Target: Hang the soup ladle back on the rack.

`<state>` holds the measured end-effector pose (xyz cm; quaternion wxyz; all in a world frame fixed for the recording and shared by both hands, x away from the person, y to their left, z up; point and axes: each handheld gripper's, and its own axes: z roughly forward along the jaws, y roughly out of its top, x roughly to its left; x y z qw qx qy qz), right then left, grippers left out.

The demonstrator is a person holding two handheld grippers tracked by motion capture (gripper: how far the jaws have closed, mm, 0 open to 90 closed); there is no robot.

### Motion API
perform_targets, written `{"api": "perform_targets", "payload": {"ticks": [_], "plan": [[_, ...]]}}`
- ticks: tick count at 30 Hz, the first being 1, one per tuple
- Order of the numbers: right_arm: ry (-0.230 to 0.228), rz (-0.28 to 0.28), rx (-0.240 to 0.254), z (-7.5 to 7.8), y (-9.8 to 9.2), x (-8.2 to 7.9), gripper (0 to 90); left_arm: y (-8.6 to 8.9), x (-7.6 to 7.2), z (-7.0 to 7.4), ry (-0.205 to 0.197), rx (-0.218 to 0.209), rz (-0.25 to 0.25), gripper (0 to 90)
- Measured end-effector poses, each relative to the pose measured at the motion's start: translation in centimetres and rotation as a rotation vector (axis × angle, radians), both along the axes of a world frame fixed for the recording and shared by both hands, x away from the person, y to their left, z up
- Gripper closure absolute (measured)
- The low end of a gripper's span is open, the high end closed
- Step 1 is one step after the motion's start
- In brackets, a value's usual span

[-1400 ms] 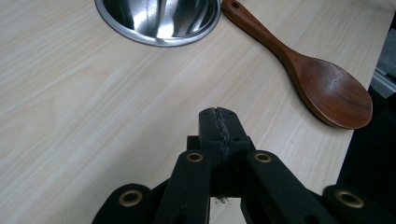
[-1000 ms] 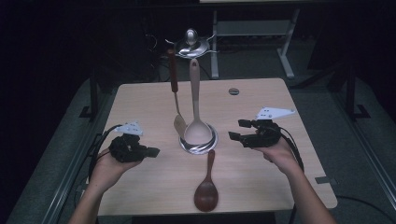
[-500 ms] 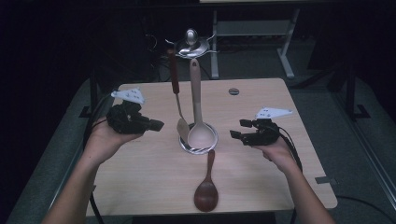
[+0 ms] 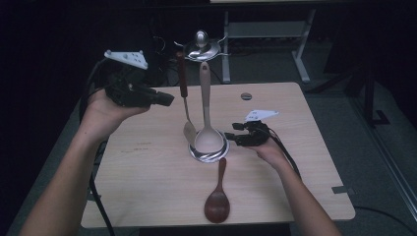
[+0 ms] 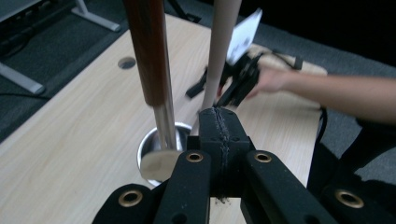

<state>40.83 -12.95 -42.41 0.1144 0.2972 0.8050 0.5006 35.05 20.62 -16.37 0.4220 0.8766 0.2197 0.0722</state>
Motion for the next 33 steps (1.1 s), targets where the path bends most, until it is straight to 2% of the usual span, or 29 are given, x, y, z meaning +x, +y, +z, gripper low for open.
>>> {"api": "perform_targets", "payload": {"ticks": [5, 8, 12, 15, 20, 25, 33], "plan": [[0.011, 0.039, -0.024, -2.2, 2.0, 1.2, 47.6, -0.2, 0.7, 1.5, 0.011, -0.018, -0.019, 89.9], [0.027, 0.063, -0.032, -3.2, 3.0, 1.5, 48.3, -0.4, 1.0, 2.2, 0.006, -0.015, -0.021, 89.9], [0.048, 0.072, -0.035, -4.0, 4.1, 2.1, 50.6, -0.7, 1.4, 2.9, 0.0, -0.009, -0.02, 89.9], [0.072, 0.103, -0.021, -4.4, 4.7, 2.6, 49.6, -1.1, 1.7, 3.3, 0.0, -0.008, -0.018, 89.9], [0.06, 0.13, -0.043, -4.8, 5.6, 2.6, 54.6, -1.5, 1.9, 3.8, -0.008, 0.003, -0.025, 89.9], [0.049, 0.138, -0.031, -5.1, 6.1, 2.5, 61.1, -2.0, 1.9, 4.6, -0.027, 0.002, -0.019, 89.9], [-0.001, 0.134, -0.058, -5.2, 6.9, 2.0, 71.0, -2.5, 2.2, 5.8, -0.047, 0.006, -0.007, 89.9]]}}
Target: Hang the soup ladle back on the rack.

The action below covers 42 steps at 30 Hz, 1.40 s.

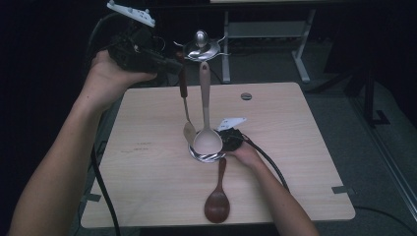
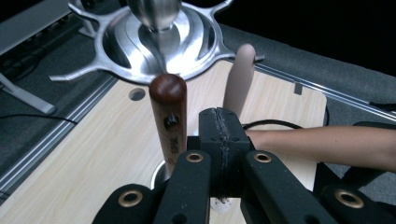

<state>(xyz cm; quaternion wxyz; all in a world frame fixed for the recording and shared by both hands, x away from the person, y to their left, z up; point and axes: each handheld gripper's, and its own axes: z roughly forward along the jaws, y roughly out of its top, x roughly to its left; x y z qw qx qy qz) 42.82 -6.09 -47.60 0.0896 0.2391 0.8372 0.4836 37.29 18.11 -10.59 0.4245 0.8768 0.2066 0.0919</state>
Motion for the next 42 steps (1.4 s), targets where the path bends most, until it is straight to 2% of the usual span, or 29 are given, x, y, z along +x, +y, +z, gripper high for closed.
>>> {"api": "perform_targets", "payload": {"ticks": [2, 5, 10, 18, 28, 36, 42], "plan": [[-0.026, -0.013, -0.018, 0.0, 0.2, -0.3, 71.9, -0.1, 0.0, 0.2, -0.005, 0.002, 0.005, 89.9], [-0.033, -0.022, -0.024, 0.0, 0.3, -0.5, 72.2, -0.2, 0.2, 0.4, -0.007, 0.005, 0.01, 89.9], [-0.032, -0.02, -0.023, 0.0, 0.2, -0.5, 72.3, -0.5, 0.7, 0.1, 0.0, 0.006, 0.018, 89.9], [-0.04, -0.014, -0.027, 0.0, 0.2, -0.4, 72.5, -0.4, 1.0, 0.2, -0.015, 0.025, 0.034, 90.0], [-0.044, -0.013, -0.025, 0.0, 0.2, -0.4, 72.5, 0.3, 2.1, 0.1, -0.017, 0.013, 0.075, 90.0], [-0.041, -0.012, -0.024, 0.0, 0.2, -0.4, 72.5, 0.1, 2.8, 0.1, -0.04, 0.042, 0.101, 90.0], [-0.042, -0.011, -0.024, 0.0, 0.2, -0.4, 72.5, -0.2, 3.5, 0.1, -0.039, 0.057, 0.11, 90.0]]}}
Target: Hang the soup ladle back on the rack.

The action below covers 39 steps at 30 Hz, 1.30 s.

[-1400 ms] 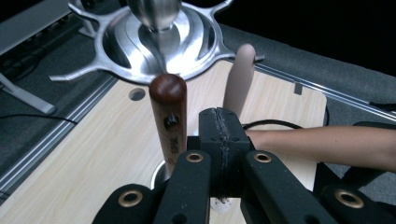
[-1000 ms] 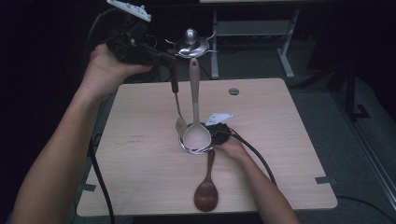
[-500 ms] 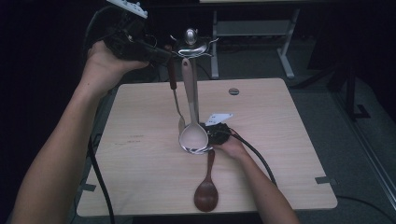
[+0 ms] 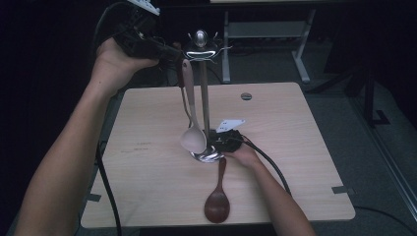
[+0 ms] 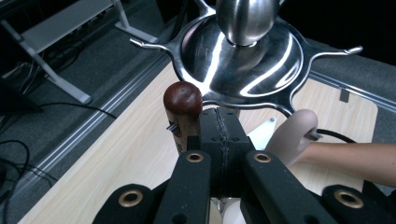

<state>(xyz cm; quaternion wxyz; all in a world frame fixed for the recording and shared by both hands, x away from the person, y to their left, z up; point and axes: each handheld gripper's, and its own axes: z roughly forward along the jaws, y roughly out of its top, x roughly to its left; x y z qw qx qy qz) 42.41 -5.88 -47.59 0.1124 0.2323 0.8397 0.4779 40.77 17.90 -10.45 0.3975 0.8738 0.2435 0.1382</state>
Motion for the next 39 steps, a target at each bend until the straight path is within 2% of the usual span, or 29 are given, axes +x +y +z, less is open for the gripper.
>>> {"api": "perform_targets", "payload": {"ticks": [12, 18, 19, 21, 22, 31, 39], "plan": [[-0.002, 0.003, -0.001, 0.0, 0.0, 0.0, 72.6, 0.0, 1.2, 0.1, -0.013, 0.015, 0.029, 90.0], [-0.003, 0.004, -0.002, 0.0, 0.0, 0.0, 72.6, 0.4, 2.0, -0.1, -0.024, 0.03, 0.067, 90.0], [-0.003, 0.005, -0.002, 0.0, 0.0, 0.0, 72.5, 0.6, 2.1, -0.2, -0.027, 0.029, 0.078, 90.0], [-0.005, 0.006, -0.004, 0.0, 0.0, 0.0, 72.5, 0.8, 2.3, -0.3, -0.015, 0.003, 0.069, 90.0], [-0.004, 0.006, -0.003, 0.0, 0.0, 0.0, 72.6, 0.9, 2.3, -0.3, -0.015, 0.003, 0.066, 90.0], [-0.005, 0.007, -0.004, 0.0, 0.0, 0.0, 72.5, 0.8, 1.5, 0.0, -0.013, 0.007, 0.051, 90.0], [-0.005, 0.005, -0.004, 0.0, 0.0, 0.0, 72.5, 1.7, -0.5, 0.4, -0.024, 0.019, 0.036, 90.0]]}}
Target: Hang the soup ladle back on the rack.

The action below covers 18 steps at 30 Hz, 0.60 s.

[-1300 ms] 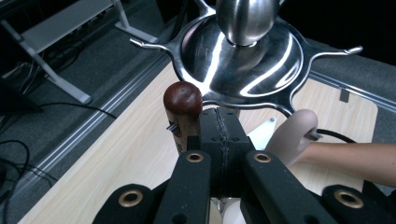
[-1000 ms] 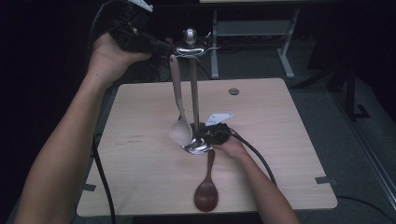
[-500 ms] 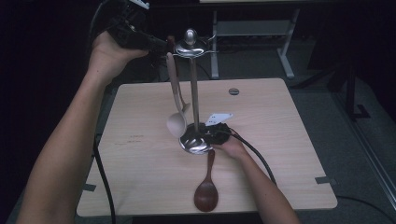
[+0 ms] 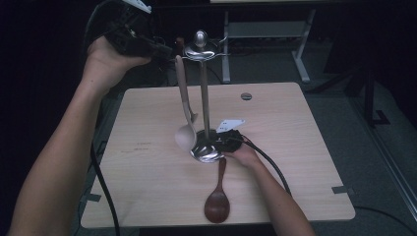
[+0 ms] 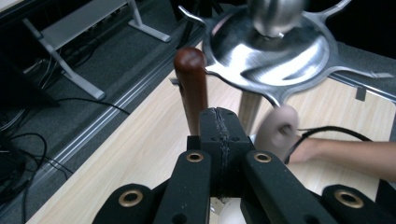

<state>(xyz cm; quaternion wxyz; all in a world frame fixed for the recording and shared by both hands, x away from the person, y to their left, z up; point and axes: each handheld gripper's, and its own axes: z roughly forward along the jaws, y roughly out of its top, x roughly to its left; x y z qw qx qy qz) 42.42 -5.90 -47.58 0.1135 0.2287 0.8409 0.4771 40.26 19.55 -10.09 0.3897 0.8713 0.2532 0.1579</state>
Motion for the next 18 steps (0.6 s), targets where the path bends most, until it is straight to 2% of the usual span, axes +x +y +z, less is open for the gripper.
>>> {"api": "perform_targets", "payload": {"ticks": [5, 8, 18], "plan": [[0.001, 0.001, 0.0, 0.0, 0.0, 0.0, 72.5, 0.7, -1.4, -0.5, 0.008, 0.016, -0.004, 89.5], [0.001, 0.003, -0.001, 0.0, 0.0, 0.0, 72.5, 1.4, -2.1, -1.1, 0.012, 0.022, -0.001, 85.7], [0.001, 0.001, 0.0, 0.0, 0.0, 0.0, 72.5, 2.8, -4.6, -5.4, 0.052, 0.045, -0.009, 67.8]]}}
